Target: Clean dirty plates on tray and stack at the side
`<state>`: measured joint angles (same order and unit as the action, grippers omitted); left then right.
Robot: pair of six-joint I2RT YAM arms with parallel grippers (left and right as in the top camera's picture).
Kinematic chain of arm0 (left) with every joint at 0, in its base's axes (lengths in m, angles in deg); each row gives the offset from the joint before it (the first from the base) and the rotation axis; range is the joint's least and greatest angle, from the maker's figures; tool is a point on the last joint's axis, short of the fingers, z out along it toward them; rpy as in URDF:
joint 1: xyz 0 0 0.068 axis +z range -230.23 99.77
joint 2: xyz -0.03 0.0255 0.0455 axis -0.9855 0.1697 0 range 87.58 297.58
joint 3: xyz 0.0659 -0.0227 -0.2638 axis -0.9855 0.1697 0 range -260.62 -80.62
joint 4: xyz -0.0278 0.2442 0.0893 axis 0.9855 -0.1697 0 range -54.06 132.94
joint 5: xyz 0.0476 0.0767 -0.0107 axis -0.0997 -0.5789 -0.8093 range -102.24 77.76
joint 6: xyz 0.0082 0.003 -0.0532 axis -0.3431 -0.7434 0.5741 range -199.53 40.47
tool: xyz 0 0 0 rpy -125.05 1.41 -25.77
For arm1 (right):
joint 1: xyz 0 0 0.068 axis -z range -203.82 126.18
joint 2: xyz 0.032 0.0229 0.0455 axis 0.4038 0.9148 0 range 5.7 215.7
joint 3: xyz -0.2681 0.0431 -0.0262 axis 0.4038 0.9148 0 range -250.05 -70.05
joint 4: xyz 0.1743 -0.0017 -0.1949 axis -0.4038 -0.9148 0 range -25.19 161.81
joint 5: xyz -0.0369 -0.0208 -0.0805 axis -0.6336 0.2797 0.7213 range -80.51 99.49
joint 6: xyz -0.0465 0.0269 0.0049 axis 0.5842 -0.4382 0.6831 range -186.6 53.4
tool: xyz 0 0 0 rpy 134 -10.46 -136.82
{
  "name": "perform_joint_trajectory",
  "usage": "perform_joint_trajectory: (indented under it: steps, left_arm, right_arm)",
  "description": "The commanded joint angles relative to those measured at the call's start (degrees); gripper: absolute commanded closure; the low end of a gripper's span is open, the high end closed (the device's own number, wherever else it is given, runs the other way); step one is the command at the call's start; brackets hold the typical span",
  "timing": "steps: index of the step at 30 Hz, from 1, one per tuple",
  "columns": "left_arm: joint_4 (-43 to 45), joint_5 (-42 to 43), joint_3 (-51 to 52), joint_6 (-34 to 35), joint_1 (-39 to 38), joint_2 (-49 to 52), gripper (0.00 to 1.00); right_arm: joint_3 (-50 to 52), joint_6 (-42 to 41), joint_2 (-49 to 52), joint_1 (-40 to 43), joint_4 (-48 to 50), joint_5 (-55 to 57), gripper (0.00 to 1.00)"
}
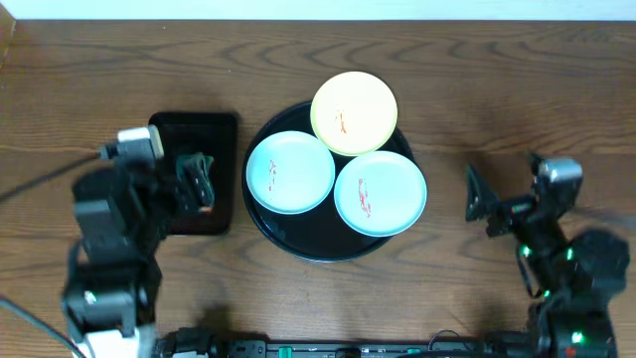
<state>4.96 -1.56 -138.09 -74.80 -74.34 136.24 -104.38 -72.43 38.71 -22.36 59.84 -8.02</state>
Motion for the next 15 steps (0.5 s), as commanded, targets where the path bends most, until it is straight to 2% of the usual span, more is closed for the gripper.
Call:
perform_joint_trajectory:
  steps: [1, 6, 9, 12, 15]
  left_arm:
    - [-6.8, 0.92, -11.21, 0.46, -0.2, 7.34, 0.18]
    - [-23.17, 0.85, -25.77, 0.22, -0.2, 19.43, 0.18]
    - [-29.81, -1.22, -30.86, -1.86, -0.2, 25.4, 0.18]
    - [-30.36, -4.5, -31.26, -2.78, -0.2, 29.24, 0.18]
    - [-30.32, -4.81, -31.26, -2.75, -0.2, 32.7, 0.18]
  right_arm:
    - [-7.76, 2.05, 7.04, -0.76, -5.01, -2.54, 0.01]
    - [-20.44, 4.68, 19.02, -0.76, -19.08, -2.49, 0.01]
    - [-27.67, 4.68, 25.62, -0.76, -27.41, -2.73, 0.01]
    - [-32.35, 4.63, 30.73, -0.74, -31.74, -3.8, 0.01]
    - [-32.68, 3.08, 33.68, -0.74, -30.12, -4.22, 0.01]
